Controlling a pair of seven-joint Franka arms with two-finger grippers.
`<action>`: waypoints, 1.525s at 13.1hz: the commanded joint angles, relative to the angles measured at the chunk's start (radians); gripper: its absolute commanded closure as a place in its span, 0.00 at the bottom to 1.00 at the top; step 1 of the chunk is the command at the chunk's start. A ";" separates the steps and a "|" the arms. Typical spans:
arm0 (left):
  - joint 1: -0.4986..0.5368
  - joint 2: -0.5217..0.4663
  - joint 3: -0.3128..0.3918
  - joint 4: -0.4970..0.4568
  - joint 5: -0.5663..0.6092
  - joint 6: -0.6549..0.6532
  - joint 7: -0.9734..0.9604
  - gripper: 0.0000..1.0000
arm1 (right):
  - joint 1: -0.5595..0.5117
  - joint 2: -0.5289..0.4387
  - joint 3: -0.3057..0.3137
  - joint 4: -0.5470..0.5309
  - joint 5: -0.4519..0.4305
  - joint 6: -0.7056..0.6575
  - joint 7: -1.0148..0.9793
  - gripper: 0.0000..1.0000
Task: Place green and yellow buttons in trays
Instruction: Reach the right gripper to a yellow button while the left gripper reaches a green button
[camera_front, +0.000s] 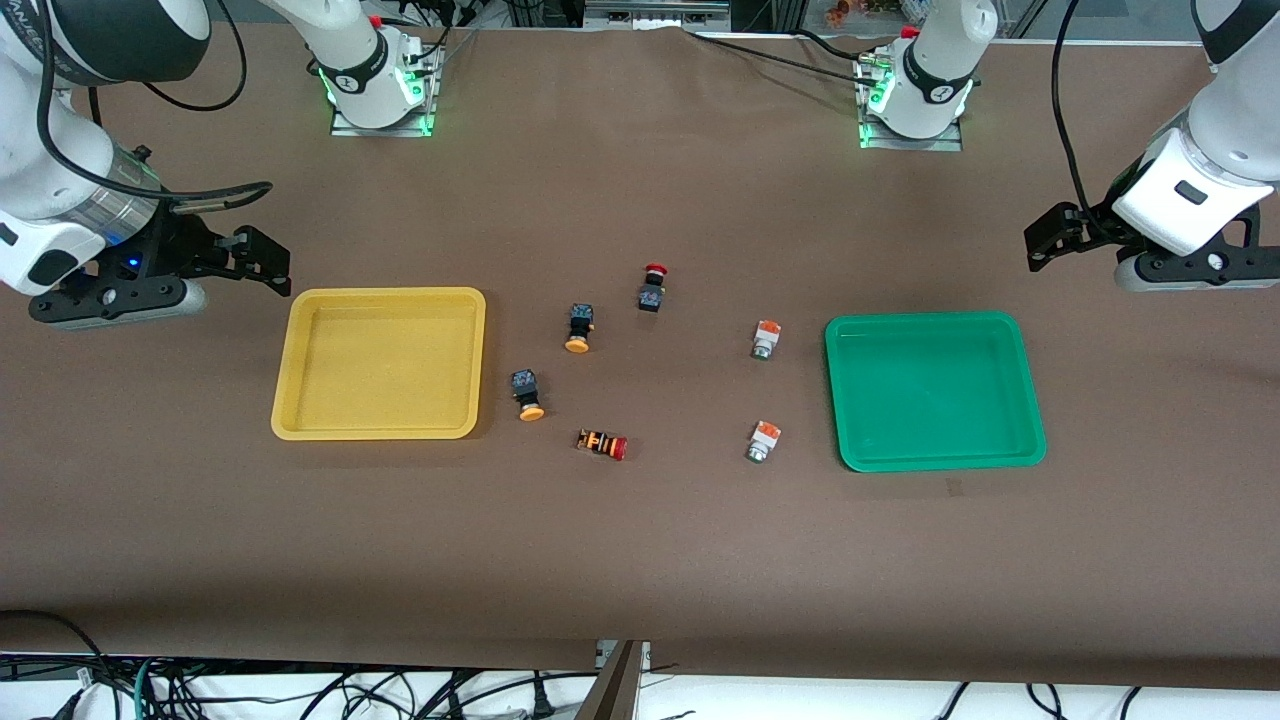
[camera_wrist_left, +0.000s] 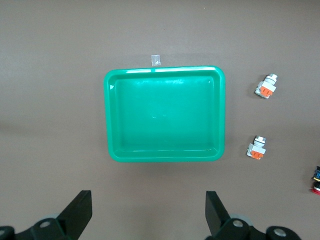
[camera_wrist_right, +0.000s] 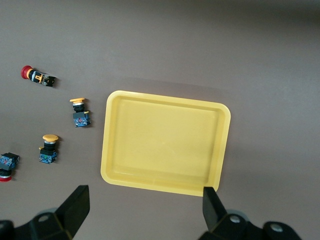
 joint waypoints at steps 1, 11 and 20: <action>0.000 -0.008 0.001 0.009 -0.014 -0.015 0.014 0.00 | 0.000 -0.004 0.009 -0.009 -0.014 -0.013 0.012 0.00; -0.012 0.095 -0.105 0.009 -0.023 -0.095 0.015 0.00 | 0.184 0.258 0.013 0.022 -0.016 0.114 0.011 0.00; -0.102 0.575 -0.168 0.068 -0.012 0.577 0.029 0.00 | 0.290 0.552 0.029 0.010 0.084 0.491 0.213 0.00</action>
